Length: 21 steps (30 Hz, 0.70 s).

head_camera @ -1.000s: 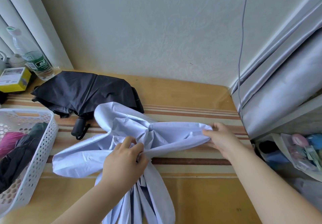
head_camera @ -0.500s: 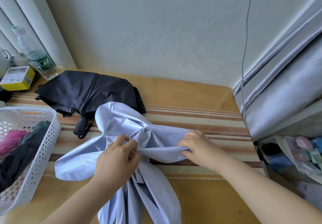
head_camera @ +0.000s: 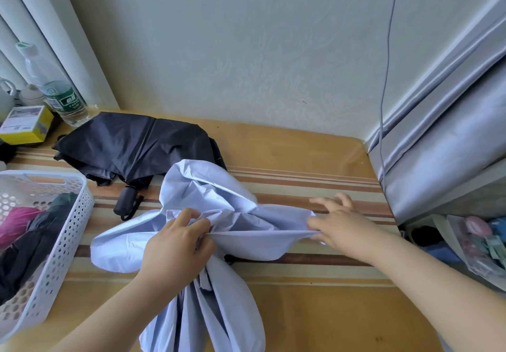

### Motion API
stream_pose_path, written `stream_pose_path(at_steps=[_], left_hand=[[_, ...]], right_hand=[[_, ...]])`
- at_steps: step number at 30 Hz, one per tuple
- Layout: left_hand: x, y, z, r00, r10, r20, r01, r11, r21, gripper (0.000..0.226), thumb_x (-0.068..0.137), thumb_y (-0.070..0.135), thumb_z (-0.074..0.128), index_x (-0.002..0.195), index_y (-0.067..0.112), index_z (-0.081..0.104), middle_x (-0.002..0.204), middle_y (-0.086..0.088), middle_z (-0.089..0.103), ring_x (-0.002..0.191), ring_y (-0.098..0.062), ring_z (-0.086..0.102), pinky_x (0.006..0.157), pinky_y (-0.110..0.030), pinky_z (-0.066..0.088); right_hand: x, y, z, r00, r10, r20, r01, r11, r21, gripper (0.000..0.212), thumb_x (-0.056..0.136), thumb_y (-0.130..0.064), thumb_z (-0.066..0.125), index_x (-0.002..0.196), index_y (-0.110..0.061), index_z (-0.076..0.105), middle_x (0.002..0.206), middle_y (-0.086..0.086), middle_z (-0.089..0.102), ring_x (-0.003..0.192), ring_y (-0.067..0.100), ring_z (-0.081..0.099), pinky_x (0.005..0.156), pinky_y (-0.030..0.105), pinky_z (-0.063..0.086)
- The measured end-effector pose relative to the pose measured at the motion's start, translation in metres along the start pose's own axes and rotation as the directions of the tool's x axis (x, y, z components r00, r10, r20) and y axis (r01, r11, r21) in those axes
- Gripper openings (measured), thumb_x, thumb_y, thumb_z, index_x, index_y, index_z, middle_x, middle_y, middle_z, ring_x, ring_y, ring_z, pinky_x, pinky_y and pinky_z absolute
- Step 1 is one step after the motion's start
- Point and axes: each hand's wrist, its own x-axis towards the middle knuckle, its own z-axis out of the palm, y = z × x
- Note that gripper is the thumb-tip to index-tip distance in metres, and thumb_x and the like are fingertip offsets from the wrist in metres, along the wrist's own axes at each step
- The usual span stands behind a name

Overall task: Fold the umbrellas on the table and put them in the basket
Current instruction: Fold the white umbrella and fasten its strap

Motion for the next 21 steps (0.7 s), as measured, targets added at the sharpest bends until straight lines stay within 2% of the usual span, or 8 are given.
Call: stream_pose_path(at_steps=[3,6,9,12,14,16,19,21], left_hand=[[0.0,-0.004,0.0,1.0,0.0,-0.021,-0.001,0.999,-0.041,0.019,0.073,0.033,0.031,0.066,0.025,0.047,0.09,0.008,0.056,0.06,-0.022,0.051,0.042,-0.013,0.022],[0.0,-0.009,-0.001,1.0,-0.011,-0.02,0.01,0.998,-0.058,0.011,0.072,0.028,0.037,0.066,0.025,0.045,0.091,0.008,0.056,0.06,-0.021,0.047,0.042,-0.013,0.02],[-0.002,-0.009,-0.001,1.0,0.011,-0.021,-0.012,0.999,-0.05,0.015,0.072,0.03,0.036,0.065,0.023,0.047,0.091,0.005,0.057,0.058,-0.021,0.049,0.041,-0.011,0.018],[-0.005,-0.005,-0.003,0.999,0.038,-0.028,-0.039,0.999,-0.03,0.017,0.072,0.031,0.036,0.064,0.022,0.048,0.092,0.002,0.059,0.055,-0.022,0.052,0.041,-0.009,0.016],[-0.006,-0.002,-0.004,0.997,0.077,-0.03,-0.077,0.997,-0.015,0.018,0.073,0.03,0.037,0.064,0.021,0.05,0.095,0.0,0.058,0.049,-0.02,0.043,0.04,-0.009,0.013],[-0.007,0.0,-0.004,0.993,0.117,-0.031,-0.118,0.993,-0.015,0.02,0.074,0.03,0.039,0.067,0.02,0.054,0.1,0.0,0.053,0.047,-0.015,0.034,0.037,-0.012,0.013],[-0.009,0.0,-0.001,0.989,0.147,-0.031,-0.149,0.987,-0.063,0.016,0.075,0.03,0.041,0.079,0.023,0.055,0.098,0.006,0.045,0.046,-0.014,0.039,0.034,-0.017,0.022],[-0.009,0.001,-0.001,0.988,0.155,-0.02,-0.156,0.984,-0.088,0.016,0.074,0.03,0.042,0.088,0.027,0.05,0.093,0.007,0.047,0.049,-0.014,0.045,0.038,-0.012,0.021]], right_hand=[[-0.001,0.006,0.002,0.995,0.088,-0.057,-0.072,0.969,0.237,0.009,0.097,-0.04,0.05,0.095,-0.031,0.049,0.156,-0.002,0.021,0.142,0.035,0.002,0.113,0.041,0.018],[-0.005,0.001,-0.001,0.986,0.077,-0.15,0.032,0.789,0.614,0.015,0.087,-0.035,0.068,0.089,-0.038,0.053,0.138,-0.02,0.035,0.14,0.016,0.022,0.109,0.034,0.027],[-0.003,-0.014,-0.004,0.97,0.169,-0.173,0.041,0.59,0.806,0.016,0.082,-0.031,0.075,0.089,-0.036,0.062,0.138,-0.025,0.018,0.132,0.001,0.023,0.101,0.025,0.029],[0.005,-0.029,-0.008,0.954,0.22,-0.204,0.011,0.652,0.758,0.013,0.088,-0.032,0.068,0.1,-0.031,0.064,0.148,-0.015,0.022,0.135,0.003,0.026,0.098,0.021,0.026],[0.011,-0.042,-0.017,0.903,0.216,-0.372,0.099,0.738,0.667,0.018,0.09,-0.028,0.065,0.107,-0.023,0.06,0.134,-0.01,0.043,0.127,0.01,0.039,0.094,0.02,0.03],[0.02,-0.056,-0.029,0.852,0.138,-0.505,0.19,0.817,0.545,0.026,0.092,-0.023,0.062,0.117,-0.018,0.058,0.125,-0.007,0.052,0.119,0.014,0.045,0.097,0.025,0.034],[0.043,-0.071,-0.035,0.893,0.035,-0.448,0.173,0.894,0.414,0.035,0.096,-0.027,0.055,0.13,-0.02,0.056,0.134,-0.005,0.052,0.126,0.02,0.04,0.102,0.029,0.029],[0.054,-0.08,-0.04,0.919,0.032,-0.393,0.133,0.913,0.385,0.028,0.096,-0.033,0.053,0.12,-0.022,0.063,0.121,-0.005,0.061,0.117,0.022,0.044,0.094,0.032,0.034]])
